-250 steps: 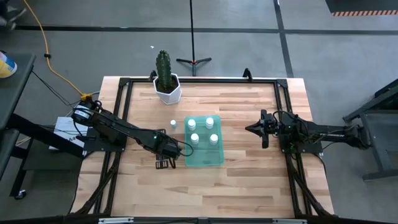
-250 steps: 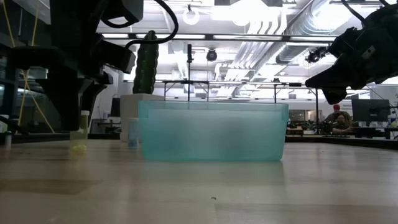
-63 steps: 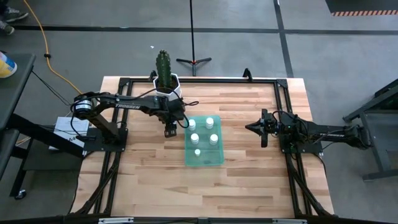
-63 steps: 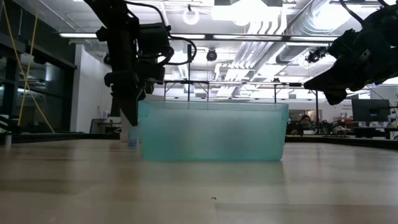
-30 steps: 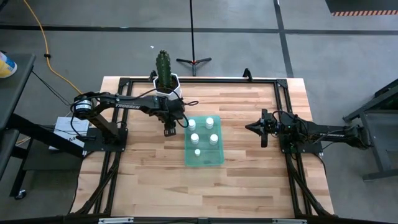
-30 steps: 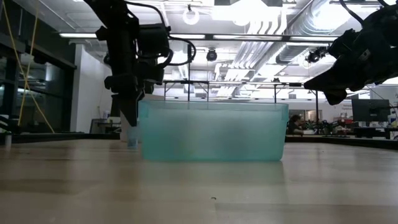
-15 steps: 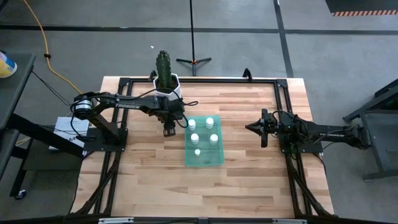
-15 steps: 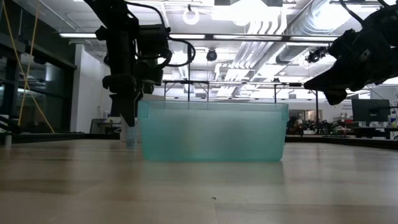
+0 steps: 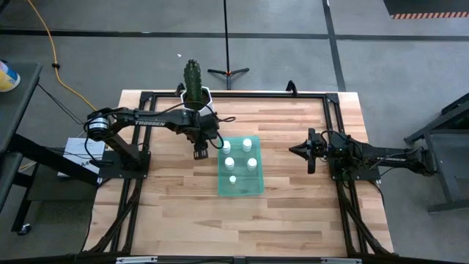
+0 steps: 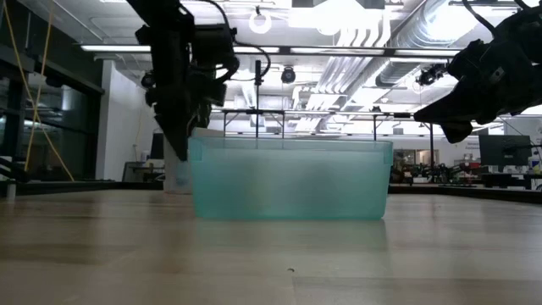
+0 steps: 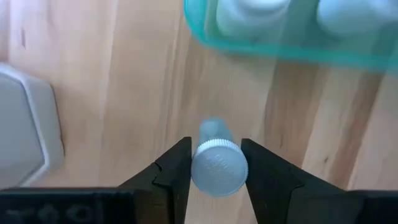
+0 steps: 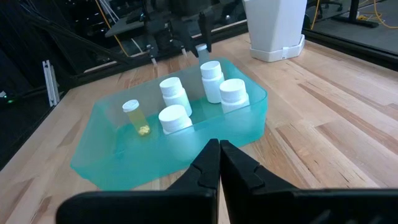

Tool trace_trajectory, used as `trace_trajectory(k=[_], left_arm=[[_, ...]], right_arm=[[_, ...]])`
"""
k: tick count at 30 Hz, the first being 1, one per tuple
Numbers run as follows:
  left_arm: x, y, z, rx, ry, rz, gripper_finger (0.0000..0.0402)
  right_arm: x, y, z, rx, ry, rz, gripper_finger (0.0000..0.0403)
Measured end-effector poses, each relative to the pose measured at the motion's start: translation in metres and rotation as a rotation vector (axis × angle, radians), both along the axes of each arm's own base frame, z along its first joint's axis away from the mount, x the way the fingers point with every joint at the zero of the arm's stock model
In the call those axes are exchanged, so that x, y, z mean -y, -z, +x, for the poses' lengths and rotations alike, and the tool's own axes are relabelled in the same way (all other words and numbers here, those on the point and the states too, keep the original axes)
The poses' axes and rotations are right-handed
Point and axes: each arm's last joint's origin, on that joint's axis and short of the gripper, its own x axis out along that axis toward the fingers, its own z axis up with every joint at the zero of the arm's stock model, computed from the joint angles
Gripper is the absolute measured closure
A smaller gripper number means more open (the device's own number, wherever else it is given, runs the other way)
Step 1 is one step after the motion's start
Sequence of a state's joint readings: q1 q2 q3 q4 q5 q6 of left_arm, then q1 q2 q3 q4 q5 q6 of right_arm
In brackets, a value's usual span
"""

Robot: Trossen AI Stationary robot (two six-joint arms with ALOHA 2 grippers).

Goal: Pick and place pill bottles into a basket
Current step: Put the blue pill bottle into the green bin

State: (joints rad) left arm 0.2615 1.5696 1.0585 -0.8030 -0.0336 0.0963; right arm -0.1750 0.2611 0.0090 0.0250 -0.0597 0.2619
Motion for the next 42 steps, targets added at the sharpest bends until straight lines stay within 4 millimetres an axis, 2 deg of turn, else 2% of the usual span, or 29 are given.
trace_trajectory(k=[8, 15, 22, 28, 34, 42], left_arm=[[0.003, -0.031, 0.018, 0.123, 0.01, -0.025, 0.0249], [0.025, -0.063, 0.035, 0.218, 0.088, 0.045, 0.0229], [0.041, -0.083, 0.042, 0.269, 0.125, 0.078, 0.0247], [0.059, -0.085, 0.053, 0.295, 0.15, 0.054, 0.0238], [0.076, -0.08, 0.076, 0.3, 0.193, 0.043, 0.0235], [0.088, -0.073, 0.11, 0.311, 0.234, 0.004, 0.0243]], right_arm=[[0.0, 0.0, 0.0, 0.0, 0.0, 0.0, 0.0401], [0.0, 0.0, 0.0, 0.0, 0.0, 0.0, 0.0401], [0.0, 0.0, 0.0, 0.0, 0.0, 0.0, 0.0401], [0.0, 0.0, 0.0, 0.0, 0.0, 0.0, 0.0401], [0.0, 0.0, 0.0, -0.002, 0.0, 0.0, 0.0401], [0.0, 0.0, 0.0, -0.003, 0.0, 0.0, 0.0402]])
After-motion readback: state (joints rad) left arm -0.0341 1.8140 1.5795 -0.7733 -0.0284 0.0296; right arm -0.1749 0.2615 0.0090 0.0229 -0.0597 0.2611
